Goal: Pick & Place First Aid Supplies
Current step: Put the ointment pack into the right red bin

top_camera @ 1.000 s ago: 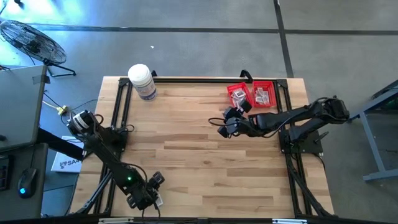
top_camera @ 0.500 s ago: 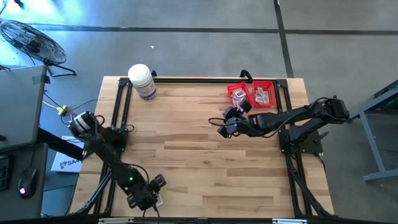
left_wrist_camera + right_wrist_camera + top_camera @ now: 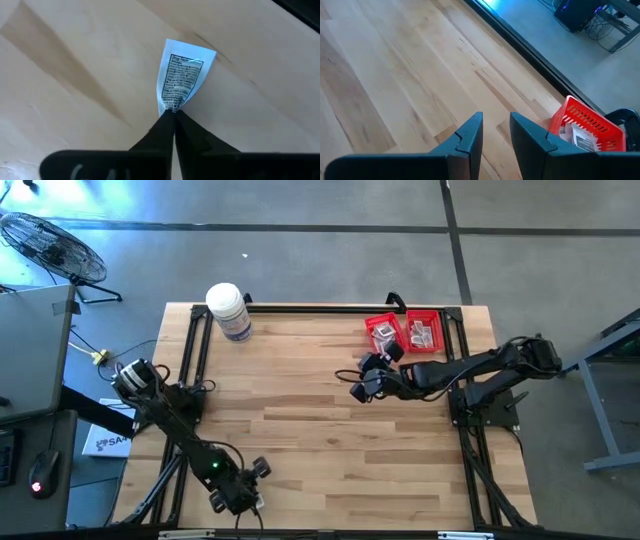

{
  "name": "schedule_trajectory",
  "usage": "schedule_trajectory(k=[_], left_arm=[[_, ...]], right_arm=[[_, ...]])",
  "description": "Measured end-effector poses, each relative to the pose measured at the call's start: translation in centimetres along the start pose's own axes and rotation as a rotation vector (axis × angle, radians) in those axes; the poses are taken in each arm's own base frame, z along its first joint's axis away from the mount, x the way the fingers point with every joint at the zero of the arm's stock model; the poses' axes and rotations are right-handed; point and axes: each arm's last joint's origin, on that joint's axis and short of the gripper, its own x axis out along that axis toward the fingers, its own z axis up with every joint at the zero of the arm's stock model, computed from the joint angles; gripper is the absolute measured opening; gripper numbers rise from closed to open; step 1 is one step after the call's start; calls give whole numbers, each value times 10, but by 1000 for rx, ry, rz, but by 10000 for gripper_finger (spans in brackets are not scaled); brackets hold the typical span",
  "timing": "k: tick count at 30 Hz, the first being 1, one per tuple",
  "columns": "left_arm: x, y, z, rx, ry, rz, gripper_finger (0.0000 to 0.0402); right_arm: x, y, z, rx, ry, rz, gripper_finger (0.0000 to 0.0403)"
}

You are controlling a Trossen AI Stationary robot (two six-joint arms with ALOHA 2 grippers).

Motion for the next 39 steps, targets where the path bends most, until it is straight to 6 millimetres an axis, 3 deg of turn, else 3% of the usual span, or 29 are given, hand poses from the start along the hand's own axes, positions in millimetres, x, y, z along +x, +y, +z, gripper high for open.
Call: schedule_trajectory(k=[7, 13, 19, 23, 29, 33, 39], left_arm=[[-5, 5, 0, -8, -3, 102, 9], [-20, 36, -14, -79, 93, 265, 2], [-27, 81, -41, -177, 134, 225, 1], [-23, 112, -59, -266, 33, 101, 1], [-23, 152, -77, -361, -156, 54, 0], [-27, 171, -89, -395, -222, 22, 0], [-33, 191, -104, -435, -292, 1, 0]], right_arm=[[0, 1, 0, 10, 6, 21, 91], [-2, 12, 3, -56, -21, 142, 91], [8, 55, -1, -250, -131, 437, 91], [20, 92, -14, -409, -254, 670, 93], [41, 131, -29, -567, -303, 795, 120], [51, 144, -33, -614, -268, 798, 146], [56, 145, -35, -644, -273, 752, 173]])
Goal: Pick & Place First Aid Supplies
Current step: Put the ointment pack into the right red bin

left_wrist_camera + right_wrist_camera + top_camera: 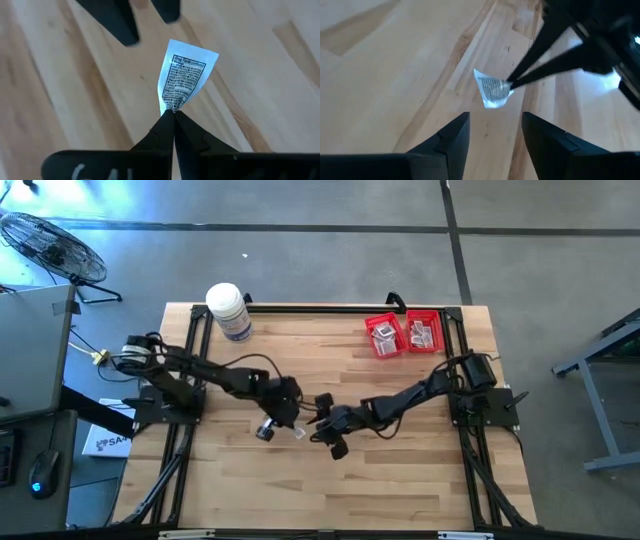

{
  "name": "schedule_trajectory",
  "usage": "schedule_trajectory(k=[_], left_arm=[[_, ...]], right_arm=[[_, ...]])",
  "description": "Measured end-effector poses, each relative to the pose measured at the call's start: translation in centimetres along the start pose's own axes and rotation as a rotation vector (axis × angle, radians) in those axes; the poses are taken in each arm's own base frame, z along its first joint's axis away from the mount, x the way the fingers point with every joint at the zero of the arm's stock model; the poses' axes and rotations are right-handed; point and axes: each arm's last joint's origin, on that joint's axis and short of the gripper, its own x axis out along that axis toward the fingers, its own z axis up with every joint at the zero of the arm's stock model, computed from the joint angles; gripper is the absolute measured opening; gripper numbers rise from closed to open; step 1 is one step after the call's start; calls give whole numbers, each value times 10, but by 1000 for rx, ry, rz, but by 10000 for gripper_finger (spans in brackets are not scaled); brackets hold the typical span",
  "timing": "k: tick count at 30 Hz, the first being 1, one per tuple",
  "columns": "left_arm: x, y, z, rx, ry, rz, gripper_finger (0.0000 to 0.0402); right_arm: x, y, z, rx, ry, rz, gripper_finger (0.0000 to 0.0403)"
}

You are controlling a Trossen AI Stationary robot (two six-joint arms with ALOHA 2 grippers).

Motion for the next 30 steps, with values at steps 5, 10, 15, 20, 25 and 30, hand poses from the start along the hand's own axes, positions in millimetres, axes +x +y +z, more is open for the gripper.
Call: schedule_trajectory(k=[5, 10, 15, 20, 25, 30], left_arm=[[-4, 13, 3, -52, -70, 39, 0], [-6, 16, 11, -53, -156, 41, 0], [-6, 16, 12, -48, -165, 48, 0], [-6, 19, 12, -179, -159, 136, 17], [-7, 20, 13, -261, -167, 157, 70], [-6, 18, 12, -279, -164, 90, 135]], right_arm=[[0, -1, 2, -30, -17, -26, 169], [0, -3, 2, -14, -3, -65, 150], [1, -7, 0, 18, 8, -80, 117], [1, -10, -2, 60, 13, -89, 67], [1, -15, -4, 95, 11, -87, 14], [2, -22, -6, 162, 7, -73, 9]])
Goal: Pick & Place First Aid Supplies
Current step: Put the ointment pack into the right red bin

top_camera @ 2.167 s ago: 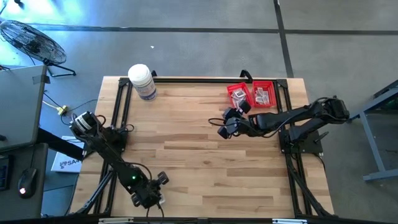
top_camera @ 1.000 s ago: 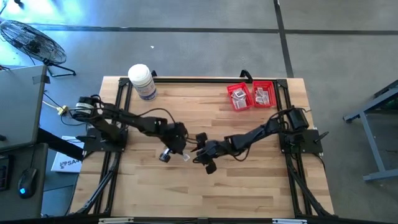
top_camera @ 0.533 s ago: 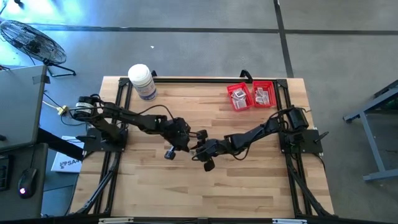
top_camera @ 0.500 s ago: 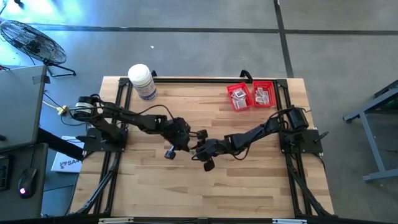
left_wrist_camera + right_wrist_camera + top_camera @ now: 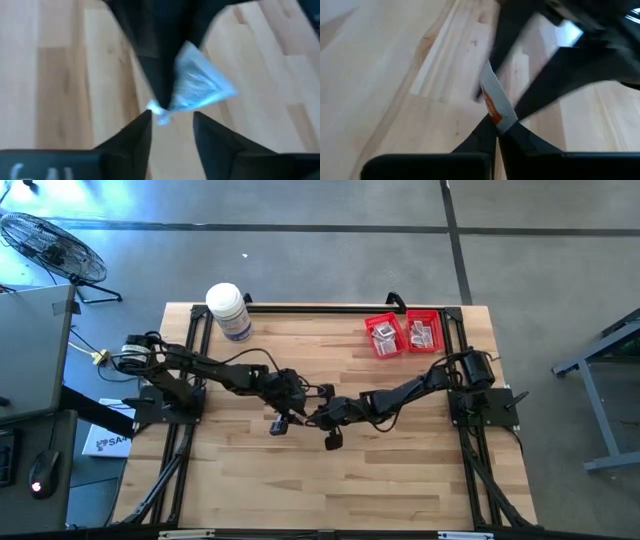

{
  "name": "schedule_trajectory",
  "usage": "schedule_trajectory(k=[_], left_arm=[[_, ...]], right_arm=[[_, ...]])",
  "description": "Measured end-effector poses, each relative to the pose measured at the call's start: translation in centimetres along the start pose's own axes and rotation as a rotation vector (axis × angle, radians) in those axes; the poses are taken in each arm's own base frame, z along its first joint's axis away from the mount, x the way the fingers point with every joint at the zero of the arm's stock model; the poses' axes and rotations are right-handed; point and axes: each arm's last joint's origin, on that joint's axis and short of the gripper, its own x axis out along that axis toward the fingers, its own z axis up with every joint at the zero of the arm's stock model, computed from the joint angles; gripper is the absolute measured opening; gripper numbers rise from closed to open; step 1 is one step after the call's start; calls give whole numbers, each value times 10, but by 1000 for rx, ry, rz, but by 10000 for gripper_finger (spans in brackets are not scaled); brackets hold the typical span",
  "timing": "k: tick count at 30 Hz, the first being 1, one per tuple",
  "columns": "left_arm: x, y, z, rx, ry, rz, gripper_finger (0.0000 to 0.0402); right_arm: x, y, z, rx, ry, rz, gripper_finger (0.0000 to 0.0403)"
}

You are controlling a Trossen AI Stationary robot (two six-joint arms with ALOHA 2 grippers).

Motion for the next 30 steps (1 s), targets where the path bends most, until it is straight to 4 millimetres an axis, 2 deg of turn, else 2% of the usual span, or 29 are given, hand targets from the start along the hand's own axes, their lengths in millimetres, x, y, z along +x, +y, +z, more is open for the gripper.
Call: schedule_trajectory(k=[5, 10, 17, 30], left_arm=[[0, -1, -1, -19, 13, -25, 182], [0, 2, -1, -11, 14, 94, 204], [-1, 7, -1, -8, 11, 247, 207], [-4, 8, -6, -19, 71, 307, 206]], right_arm=[[1, -7, -2, 53, 4, -15, 3], [1, -10, -2, 92, 4, -23, 3], [2, -19, -3, 226, -7, -35, 3], [3, -24, -7, 277, 17, 42, 2]])
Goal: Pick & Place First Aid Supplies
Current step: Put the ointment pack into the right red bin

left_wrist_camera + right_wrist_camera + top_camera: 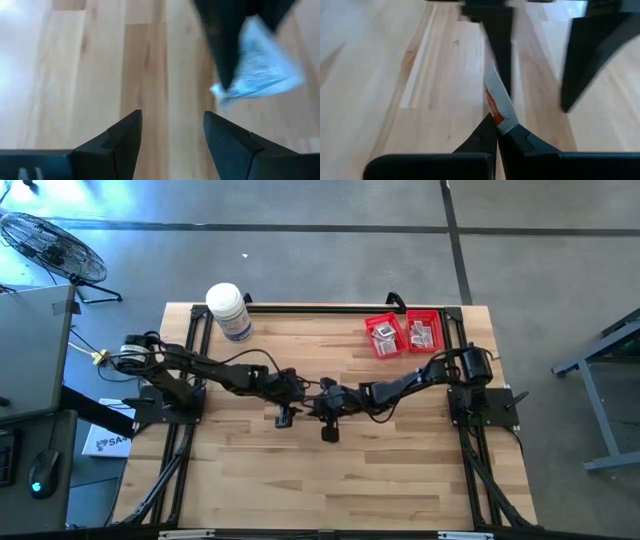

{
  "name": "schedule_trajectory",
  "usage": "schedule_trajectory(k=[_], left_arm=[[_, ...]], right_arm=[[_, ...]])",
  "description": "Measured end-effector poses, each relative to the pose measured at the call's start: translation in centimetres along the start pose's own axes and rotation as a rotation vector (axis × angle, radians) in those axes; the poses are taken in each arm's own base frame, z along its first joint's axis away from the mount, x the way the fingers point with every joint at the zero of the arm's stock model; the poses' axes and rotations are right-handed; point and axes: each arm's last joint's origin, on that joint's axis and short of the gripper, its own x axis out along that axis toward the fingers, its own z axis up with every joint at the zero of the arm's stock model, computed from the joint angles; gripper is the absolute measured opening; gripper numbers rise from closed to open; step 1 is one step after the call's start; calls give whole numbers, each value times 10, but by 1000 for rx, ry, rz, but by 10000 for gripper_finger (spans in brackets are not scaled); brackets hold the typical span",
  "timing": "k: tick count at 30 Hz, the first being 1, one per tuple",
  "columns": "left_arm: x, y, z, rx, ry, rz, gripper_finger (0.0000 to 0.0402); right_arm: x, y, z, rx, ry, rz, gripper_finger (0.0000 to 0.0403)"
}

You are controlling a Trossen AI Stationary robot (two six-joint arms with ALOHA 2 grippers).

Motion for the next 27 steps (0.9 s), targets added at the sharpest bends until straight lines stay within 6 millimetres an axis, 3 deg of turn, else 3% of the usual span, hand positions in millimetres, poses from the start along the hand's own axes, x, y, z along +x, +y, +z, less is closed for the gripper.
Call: schedule_trajectory(k=[5, 10, 16, 27], left_arm=[[-10, 2, 1, -2, 2, 51, 206], [-22, 0, 6, -15, -37, 37, 206], [-20, -6, 9, -18, -67, 62, 206], [-15, -4, 10, -62, -83, 107, 206]], right_arm=[[0, 0, 0, 23, 3, 30, 2], [0, -12, -1, 169, 9, -87, 3], [0, -24, -1, 297, -1, -140, 1], [0, -16, 8, 280, -79, -39, 1]])
